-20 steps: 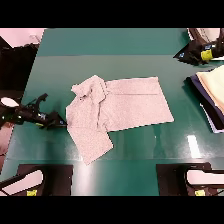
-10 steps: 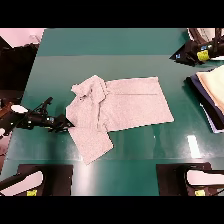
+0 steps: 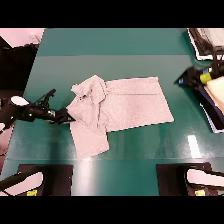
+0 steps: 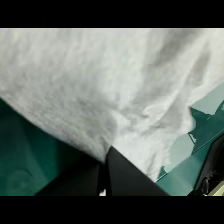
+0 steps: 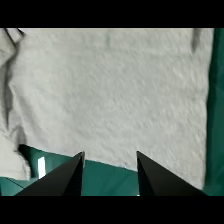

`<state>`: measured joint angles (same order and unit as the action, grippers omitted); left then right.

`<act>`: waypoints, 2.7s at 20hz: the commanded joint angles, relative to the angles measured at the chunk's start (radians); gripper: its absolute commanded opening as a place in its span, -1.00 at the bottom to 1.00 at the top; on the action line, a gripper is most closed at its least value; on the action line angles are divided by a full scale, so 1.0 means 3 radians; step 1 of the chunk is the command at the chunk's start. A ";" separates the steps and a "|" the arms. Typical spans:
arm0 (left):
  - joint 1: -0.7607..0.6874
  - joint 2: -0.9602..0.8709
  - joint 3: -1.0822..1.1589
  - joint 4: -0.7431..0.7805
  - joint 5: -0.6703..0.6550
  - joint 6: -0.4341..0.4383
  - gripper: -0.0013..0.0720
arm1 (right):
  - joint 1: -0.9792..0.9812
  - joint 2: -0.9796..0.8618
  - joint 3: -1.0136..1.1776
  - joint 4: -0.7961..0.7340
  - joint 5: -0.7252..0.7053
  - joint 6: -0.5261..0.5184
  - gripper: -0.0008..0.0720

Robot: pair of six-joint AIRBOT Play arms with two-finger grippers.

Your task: Fold the shirts.

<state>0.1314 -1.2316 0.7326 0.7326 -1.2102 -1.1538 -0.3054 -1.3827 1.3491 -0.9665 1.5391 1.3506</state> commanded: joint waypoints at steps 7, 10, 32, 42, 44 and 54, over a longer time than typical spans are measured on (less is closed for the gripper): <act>-0.0006 0.0003 0.0598 -0.0022 -0.0220 -0.0088 -0.91 | -0.0727 0.0036 -0.1564 -0.0326 -0.0444 -0.0467 0.07; -0.0006 0.0003 0.0598 -0.0023 -0.0216 -0.0094 -0.91 | -0.0692 -0.0103 -0.1653 -0.0237 -0.0524 -0.0572 0.07; -0.0006 0.1039 0.2504 0.0081 0.0084 -0.0352 -0.91 | -0.0167 0.1242 -0.0178 0.0708 -0.1397 -0.0599 -0.94; -0.0006 0.1225 0.5041 0.0074 -0.0071 -0.0846 -0.91 | -0.0946 0.2304 0.1339 0.0678 -0.1403 -0.0360 -0.94; -0.0006 0.1223 0.5067 0.0084 -0.0219 -0.0945 -0.91 | -0.1308 0.2305 0.1605 0.0493 -0.1137 -0.0131 -0.94; -0.0006 0.0697 0.3222 0.0356 -0.0721 -0.0843 -0.91 | -0.0561 0.0935 0.1808 -0.0561 0.0299 0.0665 -0.95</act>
<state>0.1291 -0.9501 1.8374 0.8326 -1.3823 -1.4311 -0.6014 -0.9730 1.9106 -0.9268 1.4765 1.4765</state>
